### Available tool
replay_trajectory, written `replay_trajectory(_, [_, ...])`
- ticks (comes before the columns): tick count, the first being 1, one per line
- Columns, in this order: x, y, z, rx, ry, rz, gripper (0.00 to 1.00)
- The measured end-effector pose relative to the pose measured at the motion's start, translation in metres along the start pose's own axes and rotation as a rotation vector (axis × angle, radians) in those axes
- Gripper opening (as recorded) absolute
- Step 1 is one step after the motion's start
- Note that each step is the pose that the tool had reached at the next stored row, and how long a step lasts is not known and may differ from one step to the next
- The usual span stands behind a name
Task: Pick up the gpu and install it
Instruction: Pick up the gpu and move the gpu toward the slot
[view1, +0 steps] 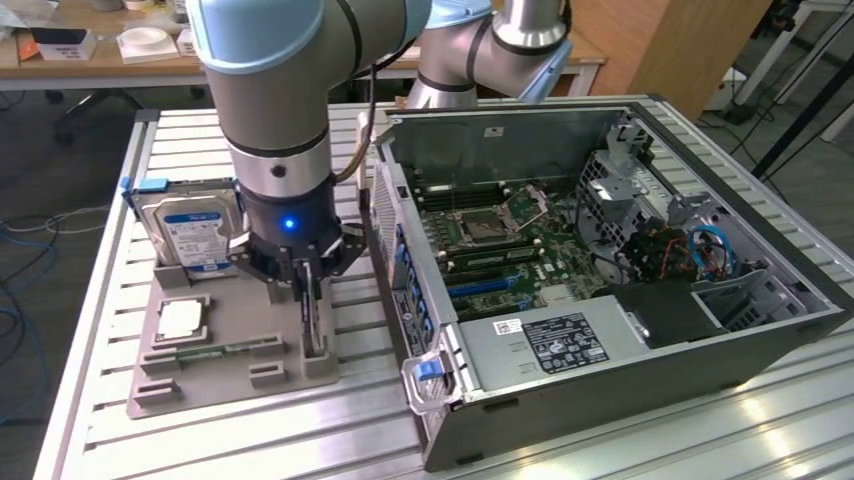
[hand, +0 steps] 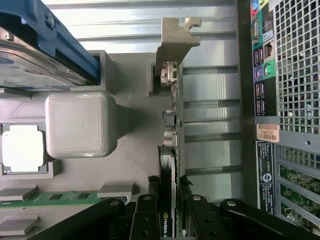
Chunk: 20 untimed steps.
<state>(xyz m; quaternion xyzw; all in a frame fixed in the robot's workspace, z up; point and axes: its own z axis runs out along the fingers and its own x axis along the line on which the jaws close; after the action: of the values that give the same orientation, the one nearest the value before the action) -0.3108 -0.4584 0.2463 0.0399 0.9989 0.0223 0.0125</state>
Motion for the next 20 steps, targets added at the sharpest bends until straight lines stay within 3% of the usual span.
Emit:
replay_trajectory(9, [-0.001,0.001,-0.022,0.0,-0.0001,0.0,0.26])
replay_trajectory(20, [-0.001,0.0026,-0.0571,0.0,-0.0001,0.0,0.26])
